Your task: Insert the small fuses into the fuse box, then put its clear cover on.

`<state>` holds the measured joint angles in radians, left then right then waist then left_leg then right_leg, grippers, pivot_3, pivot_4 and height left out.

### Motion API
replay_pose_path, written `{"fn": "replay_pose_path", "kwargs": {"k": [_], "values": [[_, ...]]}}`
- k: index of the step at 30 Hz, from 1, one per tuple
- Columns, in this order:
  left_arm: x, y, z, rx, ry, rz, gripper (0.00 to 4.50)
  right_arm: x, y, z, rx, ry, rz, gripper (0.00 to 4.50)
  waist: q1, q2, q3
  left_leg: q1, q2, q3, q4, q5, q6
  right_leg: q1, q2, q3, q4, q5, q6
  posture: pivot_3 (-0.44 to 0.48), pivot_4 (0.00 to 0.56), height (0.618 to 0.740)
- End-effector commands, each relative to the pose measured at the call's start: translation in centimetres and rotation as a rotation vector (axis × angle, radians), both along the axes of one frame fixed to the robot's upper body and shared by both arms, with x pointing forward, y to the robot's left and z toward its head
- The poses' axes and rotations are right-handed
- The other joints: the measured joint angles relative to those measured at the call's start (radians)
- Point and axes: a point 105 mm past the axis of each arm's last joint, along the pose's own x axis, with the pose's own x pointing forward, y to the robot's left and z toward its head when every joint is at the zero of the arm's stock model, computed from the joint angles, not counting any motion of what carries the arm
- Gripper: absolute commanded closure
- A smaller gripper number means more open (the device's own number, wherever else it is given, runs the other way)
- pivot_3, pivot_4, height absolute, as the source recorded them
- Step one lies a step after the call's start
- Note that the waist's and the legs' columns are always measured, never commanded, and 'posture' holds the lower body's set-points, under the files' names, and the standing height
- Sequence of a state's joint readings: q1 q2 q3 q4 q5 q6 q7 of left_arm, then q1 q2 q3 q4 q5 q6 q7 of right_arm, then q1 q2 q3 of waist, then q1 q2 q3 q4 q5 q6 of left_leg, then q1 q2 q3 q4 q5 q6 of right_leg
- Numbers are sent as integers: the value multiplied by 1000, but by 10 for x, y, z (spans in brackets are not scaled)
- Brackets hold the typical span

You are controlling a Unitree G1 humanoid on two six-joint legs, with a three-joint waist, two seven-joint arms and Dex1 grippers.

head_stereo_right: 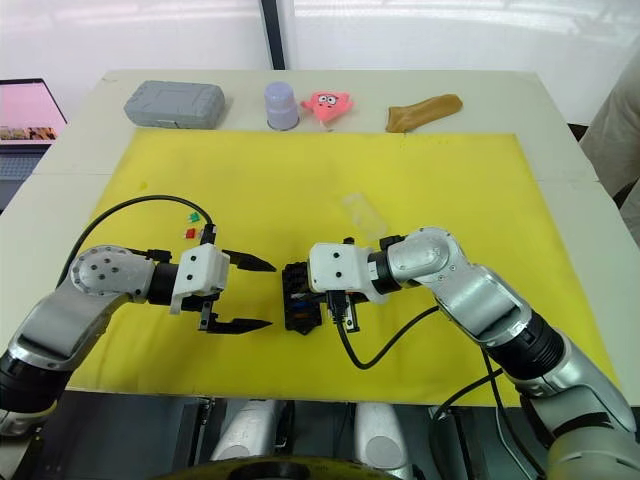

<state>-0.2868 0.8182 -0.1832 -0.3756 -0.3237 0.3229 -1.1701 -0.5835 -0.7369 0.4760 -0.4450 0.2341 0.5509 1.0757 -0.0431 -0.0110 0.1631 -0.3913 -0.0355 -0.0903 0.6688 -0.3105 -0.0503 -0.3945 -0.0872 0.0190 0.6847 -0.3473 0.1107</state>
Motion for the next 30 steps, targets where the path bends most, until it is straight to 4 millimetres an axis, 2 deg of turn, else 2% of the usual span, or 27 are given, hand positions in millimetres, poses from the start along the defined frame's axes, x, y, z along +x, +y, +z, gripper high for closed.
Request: {"fn": "replay_pose_path", "kwargs": {"k": [1, 9, 19, 30], "values": [[-3, -3, 4, -1, -33, -22, 47, -2, 5, 7, 14, -29, 32, 4500, 0, 0, 0, 0, 0, 0, 0, 0, 0, 0, 0, 0, 0, 0, 0, 0, 150, 740], [-1, -4, 6, -8, -41, -12, 47, -1, 5, 7, 13, -27, 25, 4500, -1, 0, 0, 0, 0, 0, 0, 0, 0, 0, 0, 0, 0, 0, 0, 0, 150, 740], [0, -5, 8, -15, -49, -10, 47, -4, 8, 21, 31, -25, 37, 4500, 0, 0, 0, 0, 0, 0, 0, 0, 0, 0, 0, 0, 0, 0, 0, 0, 150, 740], [2, -5, 10, -12, -55, -10, 47, 0, 2, 11, -9, -26, 24, 4500, 0, 0, 0, 0, 0, 0, 0, 0, 0, 0, 0, 0, 1, 0, 0, 0, 150, 740]]}}
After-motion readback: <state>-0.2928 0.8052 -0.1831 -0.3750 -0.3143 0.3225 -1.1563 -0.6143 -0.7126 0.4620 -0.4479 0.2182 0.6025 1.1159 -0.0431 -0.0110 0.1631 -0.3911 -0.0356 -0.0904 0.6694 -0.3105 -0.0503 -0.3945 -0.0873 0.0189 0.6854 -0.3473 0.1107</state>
